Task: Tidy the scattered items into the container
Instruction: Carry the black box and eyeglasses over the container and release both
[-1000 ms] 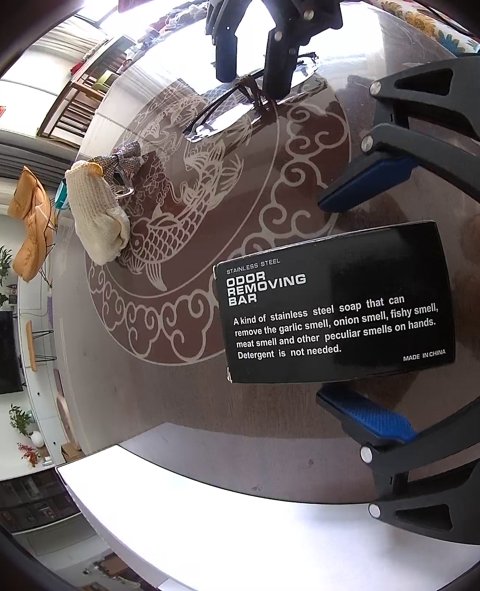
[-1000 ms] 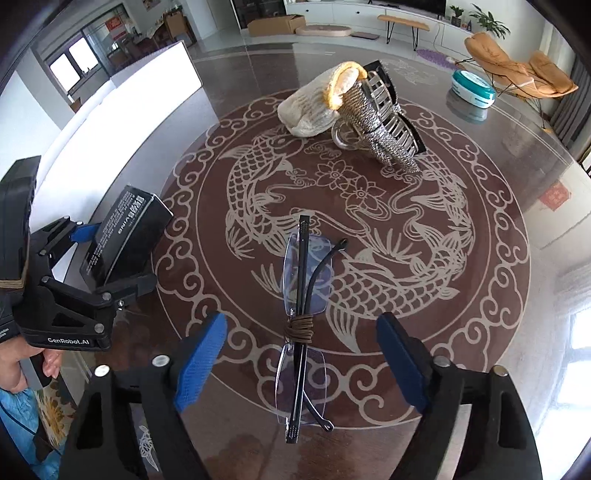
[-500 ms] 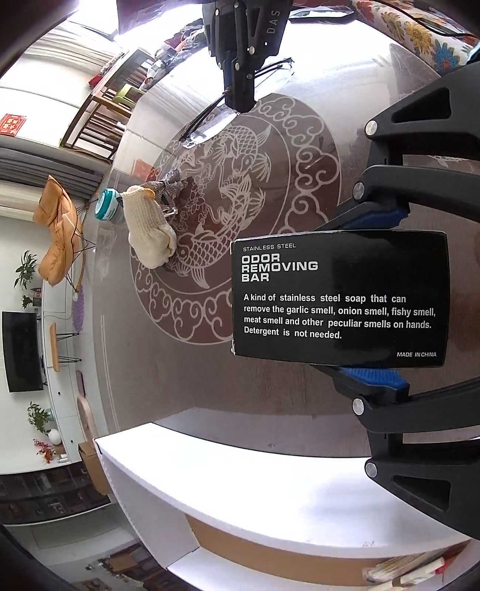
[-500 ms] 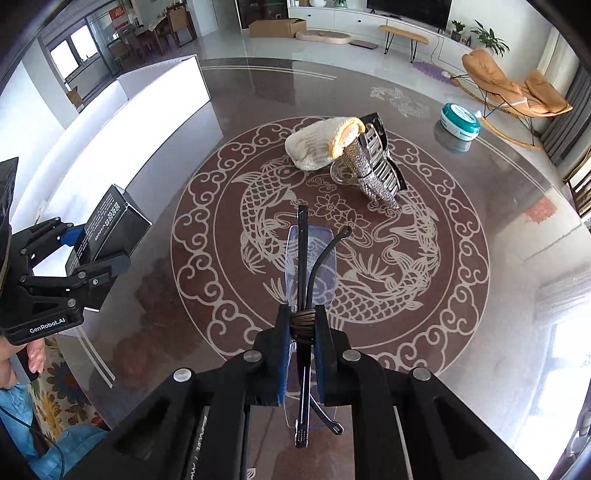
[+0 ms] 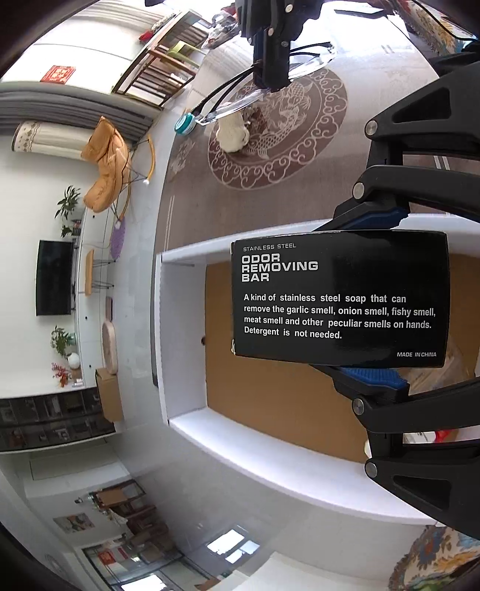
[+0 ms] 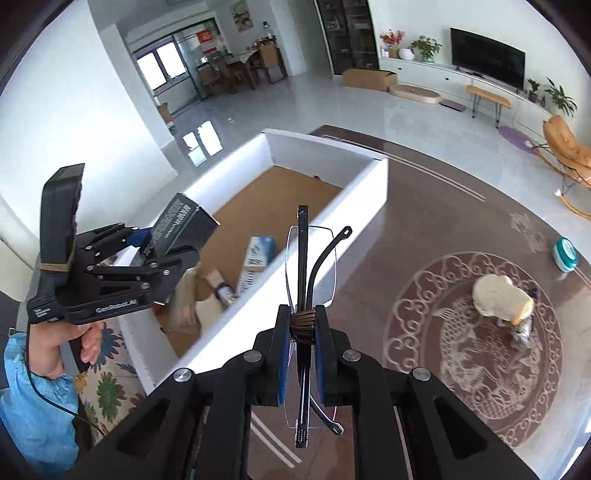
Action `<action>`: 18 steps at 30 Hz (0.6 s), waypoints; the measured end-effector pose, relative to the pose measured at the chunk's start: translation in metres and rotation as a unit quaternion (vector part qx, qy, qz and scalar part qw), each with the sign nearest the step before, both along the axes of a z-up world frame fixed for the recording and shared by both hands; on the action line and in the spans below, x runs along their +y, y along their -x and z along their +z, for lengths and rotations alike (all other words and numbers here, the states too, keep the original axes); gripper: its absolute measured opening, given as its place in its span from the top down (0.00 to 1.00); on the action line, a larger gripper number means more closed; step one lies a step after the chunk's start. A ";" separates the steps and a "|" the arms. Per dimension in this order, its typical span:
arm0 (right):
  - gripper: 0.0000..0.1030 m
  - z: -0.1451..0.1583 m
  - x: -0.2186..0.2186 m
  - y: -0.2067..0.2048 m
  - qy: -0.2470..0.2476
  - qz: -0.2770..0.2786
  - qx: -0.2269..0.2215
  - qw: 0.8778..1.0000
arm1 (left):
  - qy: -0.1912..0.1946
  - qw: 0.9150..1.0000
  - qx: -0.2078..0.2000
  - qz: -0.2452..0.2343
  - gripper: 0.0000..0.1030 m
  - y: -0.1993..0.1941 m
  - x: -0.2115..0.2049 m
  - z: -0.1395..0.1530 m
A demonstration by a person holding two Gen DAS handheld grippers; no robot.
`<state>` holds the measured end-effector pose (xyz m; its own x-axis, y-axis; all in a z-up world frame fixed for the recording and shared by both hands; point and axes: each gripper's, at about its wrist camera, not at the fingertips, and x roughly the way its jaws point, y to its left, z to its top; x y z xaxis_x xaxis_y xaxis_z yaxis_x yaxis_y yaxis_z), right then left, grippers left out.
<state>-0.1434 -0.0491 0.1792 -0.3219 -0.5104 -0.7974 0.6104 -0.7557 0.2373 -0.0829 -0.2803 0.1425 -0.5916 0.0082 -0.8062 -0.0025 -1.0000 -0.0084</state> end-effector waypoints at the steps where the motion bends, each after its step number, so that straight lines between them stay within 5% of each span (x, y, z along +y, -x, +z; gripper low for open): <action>1: 0.88 -0.001 -0.021 -0.003 0.008 0.015 -0.006 1.000 | -0.006 1.000 -0.004 0.015 0.44 -0.003 -0.016 -0.004; 9: 0.88 -0.053 -0.158 -0.043 0.013 0.111 -0.049 0.993 | -0.024 0.994 -0.048 0.090 0.44 -0.009 -0.091 -0.054; 18: 0.88 -0.110 -0.192 -0.046 -0.031 0.111 -0.050 0.992 | -0.015 0.991 -0.087 0.104 0.44 0.000 -0.106 -0.097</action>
<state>-0.0973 -0.2411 0.0692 -0.1242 -0.5087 -0.8519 0.7392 -0.6202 0.2626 -0.0833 -0.3864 0.0456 -0.4356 -0.0728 -0.8972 0.2070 -0.9781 -0.0212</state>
